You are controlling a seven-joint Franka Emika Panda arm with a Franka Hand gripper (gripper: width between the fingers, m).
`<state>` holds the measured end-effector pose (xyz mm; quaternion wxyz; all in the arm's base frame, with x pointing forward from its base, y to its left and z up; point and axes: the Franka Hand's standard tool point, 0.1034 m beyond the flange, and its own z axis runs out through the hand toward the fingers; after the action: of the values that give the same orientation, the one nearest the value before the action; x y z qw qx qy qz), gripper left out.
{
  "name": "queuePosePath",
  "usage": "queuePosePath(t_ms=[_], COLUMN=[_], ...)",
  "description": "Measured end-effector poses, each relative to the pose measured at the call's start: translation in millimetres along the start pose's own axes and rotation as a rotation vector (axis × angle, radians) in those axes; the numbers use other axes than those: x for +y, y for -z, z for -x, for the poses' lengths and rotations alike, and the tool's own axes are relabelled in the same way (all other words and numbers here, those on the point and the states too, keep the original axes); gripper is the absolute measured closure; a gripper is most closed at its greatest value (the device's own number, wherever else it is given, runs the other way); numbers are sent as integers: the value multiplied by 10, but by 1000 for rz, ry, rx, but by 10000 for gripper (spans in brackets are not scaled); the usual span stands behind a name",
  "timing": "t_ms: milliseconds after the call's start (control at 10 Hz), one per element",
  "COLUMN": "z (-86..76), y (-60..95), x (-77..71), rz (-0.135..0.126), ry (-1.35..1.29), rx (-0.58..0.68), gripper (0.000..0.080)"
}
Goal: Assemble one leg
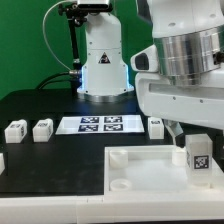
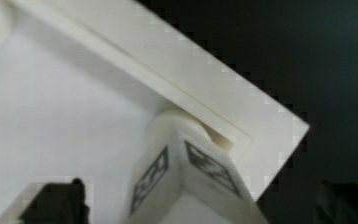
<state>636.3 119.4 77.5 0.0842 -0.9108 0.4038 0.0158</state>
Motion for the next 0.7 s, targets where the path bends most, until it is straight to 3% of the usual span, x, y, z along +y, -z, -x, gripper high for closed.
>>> queuePosePath(t_ms=[200, 300, 400, 600, 700], z=[-13, -57, -102, -85, -83], y=[1, 20, 42, 30, 29], x=[9, 2, -28, -40, -41], rz=[5, 45, 57, 55, 52], ry=[260, 551, 693, 707, 667], rx=[3, 25, 37, 41, 41], gripper=[151, 151, 151, 154, 308])
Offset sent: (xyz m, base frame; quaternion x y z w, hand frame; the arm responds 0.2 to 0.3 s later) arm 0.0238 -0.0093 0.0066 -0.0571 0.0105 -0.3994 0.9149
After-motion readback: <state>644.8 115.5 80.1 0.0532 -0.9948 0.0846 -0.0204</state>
